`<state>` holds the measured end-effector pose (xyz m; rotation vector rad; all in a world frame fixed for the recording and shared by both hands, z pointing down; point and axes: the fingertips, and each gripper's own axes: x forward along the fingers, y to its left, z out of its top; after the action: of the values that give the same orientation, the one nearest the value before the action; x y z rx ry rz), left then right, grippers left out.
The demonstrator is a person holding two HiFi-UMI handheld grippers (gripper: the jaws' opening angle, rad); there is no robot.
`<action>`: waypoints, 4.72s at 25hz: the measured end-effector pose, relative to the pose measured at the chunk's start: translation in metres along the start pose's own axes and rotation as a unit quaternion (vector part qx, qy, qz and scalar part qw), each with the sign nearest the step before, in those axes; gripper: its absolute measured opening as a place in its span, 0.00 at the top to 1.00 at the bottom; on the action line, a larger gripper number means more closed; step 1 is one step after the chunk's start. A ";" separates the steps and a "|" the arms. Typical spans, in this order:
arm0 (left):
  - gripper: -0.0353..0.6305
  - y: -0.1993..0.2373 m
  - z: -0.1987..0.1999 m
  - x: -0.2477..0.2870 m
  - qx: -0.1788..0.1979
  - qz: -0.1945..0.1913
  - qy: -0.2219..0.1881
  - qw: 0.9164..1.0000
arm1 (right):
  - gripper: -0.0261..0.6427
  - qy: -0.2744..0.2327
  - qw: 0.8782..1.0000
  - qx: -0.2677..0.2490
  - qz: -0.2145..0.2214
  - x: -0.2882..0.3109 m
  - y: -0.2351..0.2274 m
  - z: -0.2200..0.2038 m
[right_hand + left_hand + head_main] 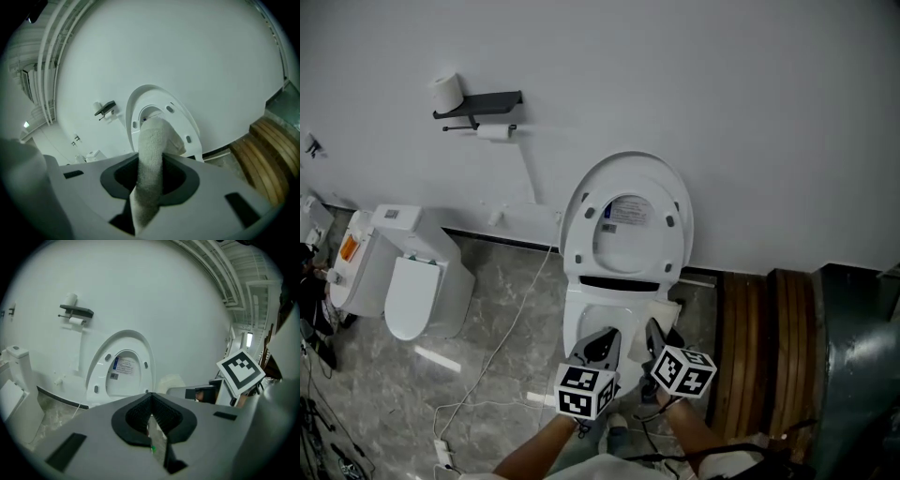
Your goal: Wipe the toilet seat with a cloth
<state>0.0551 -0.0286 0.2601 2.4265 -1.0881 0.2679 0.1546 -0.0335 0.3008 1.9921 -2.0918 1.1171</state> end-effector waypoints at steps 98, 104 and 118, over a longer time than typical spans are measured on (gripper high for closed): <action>0.95 0.097 -0.111 0.176 -0.020 -0.046 0.061 0.997 | 0.81 -0.247 0.963 0.086 -0.063 0.168 -0.136 0.091; 0.95 0.100 -0.128 0.177 -0.027 -0.043 0.058 0.997 | 0.81 -0.254 0.961 0.084 -0.066 0.167 -0.146 0.066; 0.95 0.121 -0.165 0.167 -0.042 -0.032 0.062 0.997 | 0.81 -0.272 0.953 0.101 -0.085 0.172 -0.156 0.014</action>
<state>0.0787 -0.1271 0.5041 2.3331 -0.9466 0.3403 0.2686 -0.1740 0.4469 2.7804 -2.0150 0.8484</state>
